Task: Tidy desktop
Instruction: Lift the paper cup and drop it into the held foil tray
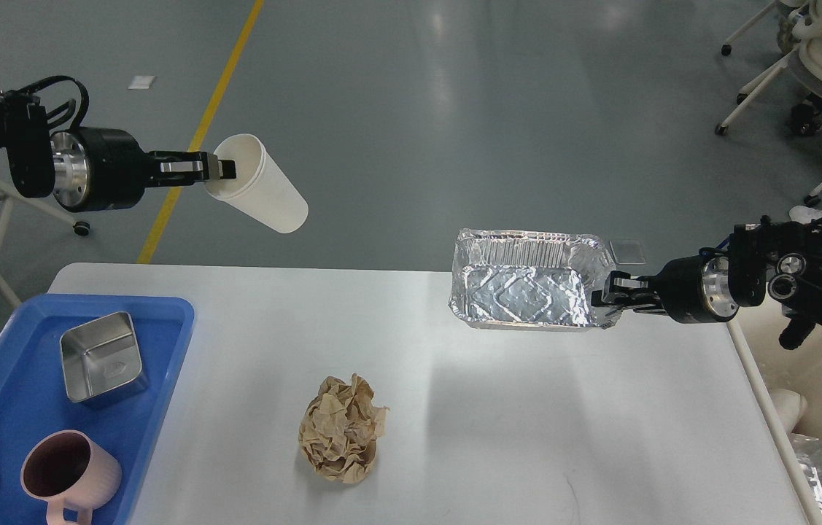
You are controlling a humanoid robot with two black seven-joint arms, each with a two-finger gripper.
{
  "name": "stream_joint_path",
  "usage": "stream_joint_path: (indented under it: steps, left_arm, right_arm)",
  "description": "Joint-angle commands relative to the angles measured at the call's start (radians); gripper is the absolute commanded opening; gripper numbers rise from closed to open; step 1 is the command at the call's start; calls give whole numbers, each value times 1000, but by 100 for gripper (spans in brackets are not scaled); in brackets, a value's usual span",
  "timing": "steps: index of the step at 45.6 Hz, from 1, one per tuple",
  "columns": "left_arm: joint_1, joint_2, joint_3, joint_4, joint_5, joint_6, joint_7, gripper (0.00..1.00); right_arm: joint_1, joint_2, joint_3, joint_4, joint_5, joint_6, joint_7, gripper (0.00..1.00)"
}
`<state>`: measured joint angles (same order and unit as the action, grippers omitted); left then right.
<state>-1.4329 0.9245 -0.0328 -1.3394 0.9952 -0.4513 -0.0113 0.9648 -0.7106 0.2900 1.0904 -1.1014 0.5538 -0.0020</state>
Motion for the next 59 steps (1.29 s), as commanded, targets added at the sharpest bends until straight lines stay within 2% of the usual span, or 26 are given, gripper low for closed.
stream_joint_path:
  steps: [1,10,20,30,42,56,59]
  left_arm:
    - [-122,-39,8,19,-6,-49,4,0]
    - [-167,-266,8,152,-10,-92,5,0]
    - [-156,-604,11,399,-4,-116,7,0]
    - [-126,-889,13,624,6,-138,7,1]
    - [-107,-1026,145,689,3,-95,8,1]
    - [-57,-1079,137,747,-6,-20,11,1]
    - [-43,-1095,136,756,-6,-4,11,4]
  right_arm:
    - [0,-1,0,2,0,0,0,0]
    - [-3,3,14,3,1,0,0,0]
    - [2,11,17,9,2,0,2,0]
    - [-1,11,34,9,2,0,4,0]
    - [-1,11,41,23,2,-2,4,0]
    - [-3,10,52,37,2,-2,4,0]
    - [-5,11,52,39,2,-2,4,0]
